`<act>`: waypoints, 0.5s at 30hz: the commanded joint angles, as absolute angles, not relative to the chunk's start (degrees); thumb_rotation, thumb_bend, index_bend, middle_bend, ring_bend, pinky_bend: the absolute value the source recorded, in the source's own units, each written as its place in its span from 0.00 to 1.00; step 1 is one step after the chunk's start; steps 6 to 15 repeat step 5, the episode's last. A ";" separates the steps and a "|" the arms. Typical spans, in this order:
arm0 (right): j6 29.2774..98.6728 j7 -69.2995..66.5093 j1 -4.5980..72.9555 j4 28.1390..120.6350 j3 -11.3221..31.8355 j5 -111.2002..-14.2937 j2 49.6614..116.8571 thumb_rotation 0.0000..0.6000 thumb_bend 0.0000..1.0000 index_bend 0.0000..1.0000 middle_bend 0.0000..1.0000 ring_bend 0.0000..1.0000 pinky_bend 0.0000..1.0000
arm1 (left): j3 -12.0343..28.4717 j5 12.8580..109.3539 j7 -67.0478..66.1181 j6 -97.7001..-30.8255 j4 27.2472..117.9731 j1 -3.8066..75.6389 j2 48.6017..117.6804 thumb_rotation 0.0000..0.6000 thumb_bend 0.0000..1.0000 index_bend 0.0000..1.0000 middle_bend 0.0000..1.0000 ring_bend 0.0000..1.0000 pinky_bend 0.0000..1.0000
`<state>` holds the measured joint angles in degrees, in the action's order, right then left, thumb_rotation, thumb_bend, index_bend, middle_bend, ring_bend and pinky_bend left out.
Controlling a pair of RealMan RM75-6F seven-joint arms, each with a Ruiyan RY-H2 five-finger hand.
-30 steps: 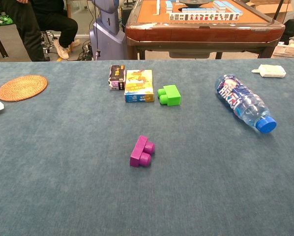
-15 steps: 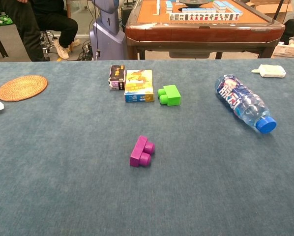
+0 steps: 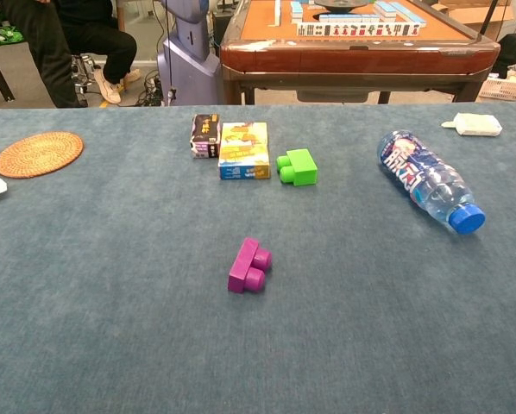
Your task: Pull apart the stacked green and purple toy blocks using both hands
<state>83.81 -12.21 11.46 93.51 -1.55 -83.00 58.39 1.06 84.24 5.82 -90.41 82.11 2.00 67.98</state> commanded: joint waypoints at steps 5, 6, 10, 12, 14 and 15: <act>82.78 -12.53 11.03 93.59 -0.77 -83.44 58.10 1.00 0.01 0.25 0.30 0.29 0.35 | 1.15 85.11 5.22 -90.47 81.87 1.93 68.90 1.00 0.07 0.34 0.22 0.24 0.34; 82.78 -12.53 11.03 93.59 -0.77 -83.44 58.10 1.00 0.01 0.25 0.30 0.29 0.35 | 1.15 85.11 5.22 -90.47 81.87 1.93 68.90 1.00 0.07 0.34 0.22 0.24 0.34; 82.78 -12.53 11.03 93.59 -0.77 -83.44 58.10 1.00 0.01 0.25 0.30 0.29 0.35 | 1.15 85.11 5.22 -90.47 81.87 1.93 68.90 1.00 0.07 0.34 0.22 0.24 0.34; 82.78 -12.53 11.03 93.59 -0.77 -83.44 58.10 1.00 0.01 0.25 0.30 0.29 0.35 | 1.15 85.11 5.22 -90.47 81.87 1.93 68.90 1.00 0.07 0.34 0.22 0.24 0.34; 82.78 -12.53 11.03 93.59 -0.77 -83.44 58.10 1.00 0.01 0.25 0.30 0.29 0.35 | 1.15 85.11 5.22 -90.47 81.87 1.93 68.90 1.00 0.07 0.34 0.22 0.24 0.34; 82.78 -12.53 11.03 93.59 -0.77 -83.44 58.10 1.00 0.01 0.25 0.30 0.29 0.35 | 1.15 85.11 5.22 -90.47 81.87 1.93 68.90 1.00 0.07 0.34 0.22 0.24 0.34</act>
